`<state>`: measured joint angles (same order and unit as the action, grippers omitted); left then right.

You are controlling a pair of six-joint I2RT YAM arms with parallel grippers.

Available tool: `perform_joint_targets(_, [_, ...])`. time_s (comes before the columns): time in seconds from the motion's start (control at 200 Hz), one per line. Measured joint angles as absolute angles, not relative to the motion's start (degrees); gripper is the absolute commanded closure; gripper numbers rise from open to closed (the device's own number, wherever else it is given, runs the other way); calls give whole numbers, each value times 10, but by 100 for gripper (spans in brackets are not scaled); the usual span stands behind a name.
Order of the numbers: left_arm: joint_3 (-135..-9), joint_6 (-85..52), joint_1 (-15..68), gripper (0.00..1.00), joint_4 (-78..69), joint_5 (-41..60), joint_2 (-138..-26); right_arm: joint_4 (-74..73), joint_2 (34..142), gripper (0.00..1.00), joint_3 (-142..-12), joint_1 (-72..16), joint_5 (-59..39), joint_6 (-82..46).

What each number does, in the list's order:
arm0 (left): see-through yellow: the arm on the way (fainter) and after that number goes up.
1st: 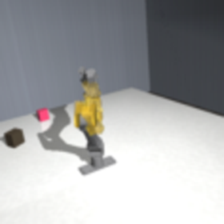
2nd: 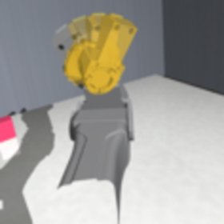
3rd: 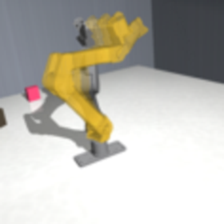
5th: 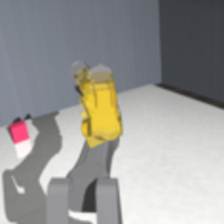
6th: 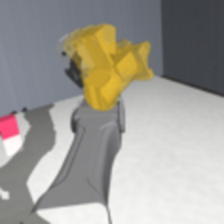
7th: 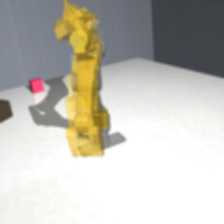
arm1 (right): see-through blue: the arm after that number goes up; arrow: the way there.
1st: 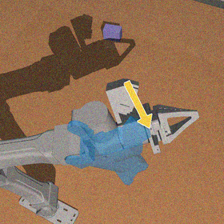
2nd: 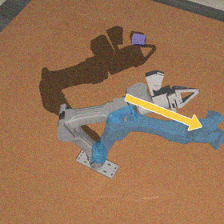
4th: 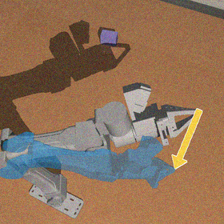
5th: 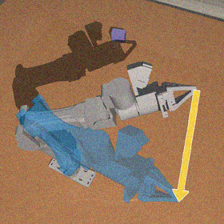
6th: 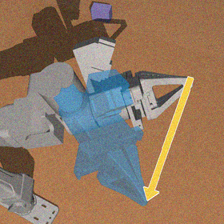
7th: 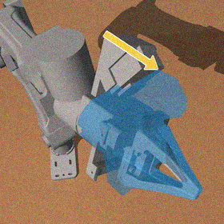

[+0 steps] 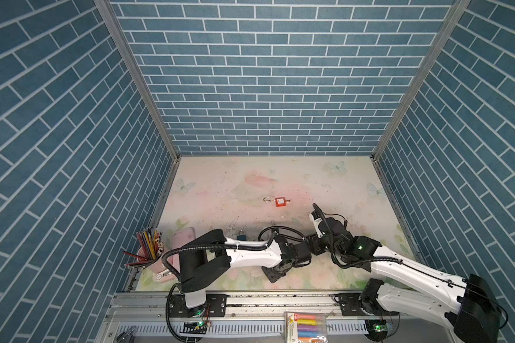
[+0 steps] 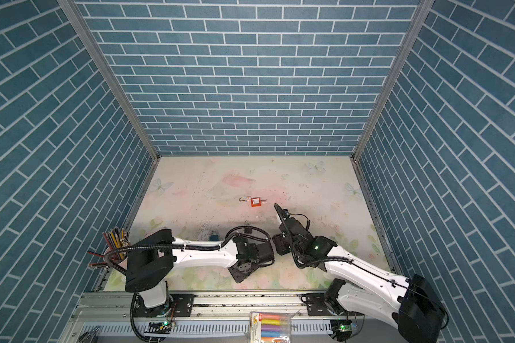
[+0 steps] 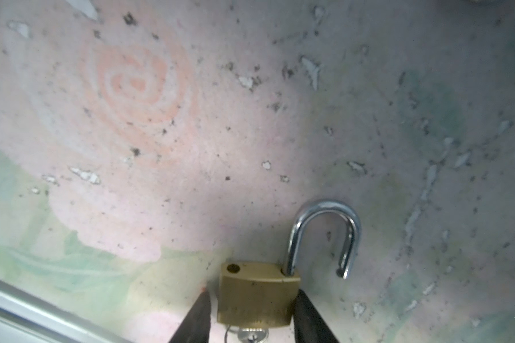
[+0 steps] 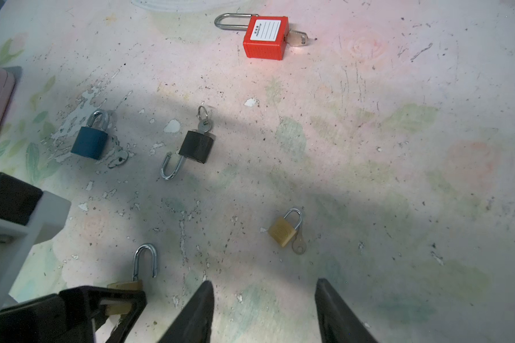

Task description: Lock with the key

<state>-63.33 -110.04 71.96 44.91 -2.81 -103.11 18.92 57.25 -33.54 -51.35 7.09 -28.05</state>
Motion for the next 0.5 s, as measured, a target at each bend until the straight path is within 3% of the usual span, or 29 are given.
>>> perform_joint_targets(0.1, [-635, -1101, 720, 67, 450, -27, -1033, 190, 573, 44, -336, -513, 71, -281])
perform_joint_targets(0.36, [-636, -1056, 713, 99, 445, -33, -1032, 212, 572, 44, -340, -509, 71, -282])
perform_joint_targets(0.5, [-634, -954, 691, 100, 413, -57, -1013, 225, 564, 43, -356, -501, 68, -284])
